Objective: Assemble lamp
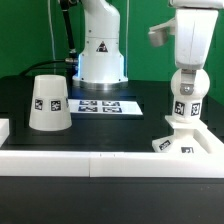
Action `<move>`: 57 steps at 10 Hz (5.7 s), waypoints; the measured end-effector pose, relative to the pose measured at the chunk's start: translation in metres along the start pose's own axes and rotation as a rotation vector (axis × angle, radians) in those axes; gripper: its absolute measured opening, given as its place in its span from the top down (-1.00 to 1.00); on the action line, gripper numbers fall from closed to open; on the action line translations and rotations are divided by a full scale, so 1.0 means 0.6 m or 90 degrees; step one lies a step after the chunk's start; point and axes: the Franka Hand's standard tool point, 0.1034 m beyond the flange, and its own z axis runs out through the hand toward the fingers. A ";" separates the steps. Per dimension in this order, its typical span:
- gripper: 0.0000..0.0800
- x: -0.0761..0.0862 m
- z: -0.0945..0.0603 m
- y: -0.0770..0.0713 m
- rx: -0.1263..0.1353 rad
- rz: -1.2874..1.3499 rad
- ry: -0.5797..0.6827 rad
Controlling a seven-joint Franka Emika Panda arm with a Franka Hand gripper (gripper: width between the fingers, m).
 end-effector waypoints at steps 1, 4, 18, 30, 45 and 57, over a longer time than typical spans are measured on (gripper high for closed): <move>-0.44 0.000 0.000 0.000 0.000 0.000 0.000; -0.44 0.000 0.000 0.000 -0.001 0.043 0.001; -0.45 0.004 0.003 -0.002 0.012 0.844 0.035; -0.45 0.006 0.001 0.004 0.099 1.423 0.070; -0.48 0.013 0.000 0.011 0.288 1.996 0.042; -0.75 0.001 -0.003 0.007 0.117 1.143 0.058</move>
Offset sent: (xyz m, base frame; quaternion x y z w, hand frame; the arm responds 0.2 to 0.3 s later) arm 0.0000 0.0000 0.0000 0.0000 0.0000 0.0000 1.0000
